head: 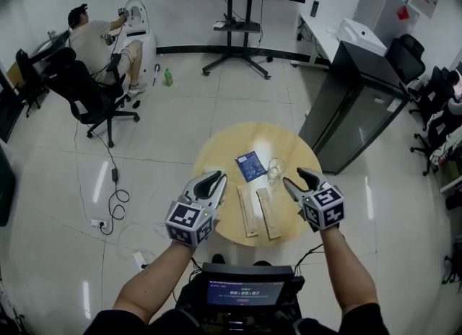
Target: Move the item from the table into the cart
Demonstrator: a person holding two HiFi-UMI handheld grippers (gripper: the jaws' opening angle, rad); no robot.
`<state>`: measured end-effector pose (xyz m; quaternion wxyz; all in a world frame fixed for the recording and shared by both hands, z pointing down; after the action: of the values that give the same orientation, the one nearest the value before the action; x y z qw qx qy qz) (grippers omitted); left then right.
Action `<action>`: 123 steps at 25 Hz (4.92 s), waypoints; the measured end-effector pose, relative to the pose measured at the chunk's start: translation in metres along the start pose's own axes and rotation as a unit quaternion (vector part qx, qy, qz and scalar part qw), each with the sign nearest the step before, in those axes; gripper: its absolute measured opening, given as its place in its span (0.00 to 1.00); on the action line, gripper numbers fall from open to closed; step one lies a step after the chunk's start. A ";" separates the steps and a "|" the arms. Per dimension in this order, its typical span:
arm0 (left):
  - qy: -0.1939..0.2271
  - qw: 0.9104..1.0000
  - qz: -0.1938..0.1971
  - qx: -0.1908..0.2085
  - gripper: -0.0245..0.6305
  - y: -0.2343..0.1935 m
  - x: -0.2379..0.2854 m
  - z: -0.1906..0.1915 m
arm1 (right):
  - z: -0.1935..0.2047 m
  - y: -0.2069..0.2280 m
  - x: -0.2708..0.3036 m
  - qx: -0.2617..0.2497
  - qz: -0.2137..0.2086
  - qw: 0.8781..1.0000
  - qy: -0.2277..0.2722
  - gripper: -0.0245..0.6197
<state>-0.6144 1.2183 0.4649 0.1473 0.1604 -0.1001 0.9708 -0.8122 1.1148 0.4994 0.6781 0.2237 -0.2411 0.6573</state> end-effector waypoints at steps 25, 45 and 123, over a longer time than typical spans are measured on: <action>-0.147 0.986 -0.011 -0.076 0.13 -0.109 0.248 0.092 | 0.074 0.097 0.291 -0.248 -0.096 0.917 -0.298 0.43; -0.156 0.982 -0.001 -0.110 0.13 -0.118 0.295 0.126 | 0.114 0.108 0.348 -0.346 -0.106 0.858 -0.366 0.39; -0.051 0.662 0.706 0.248 0.04 0.935 -0.090 0.138 | 0.483 -0.160 -0.777 0.305 0.628 0.715 -0.028 0.10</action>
<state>-0.7913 0.2867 0.4248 -0.6326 0.1218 0.0541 0.7629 -0.6835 0.2003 0.3976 -0.0032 0.2336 -0.1314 0.9634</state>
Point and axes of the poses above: the fingertips, and each gripper's own axes: x forward along the fingers, y to its right, z out of its underside, the point moved 3 cm from there along -x, backward along the fingers, and after that the axes turned 10 degrees about -y, right-handed, at the moved point
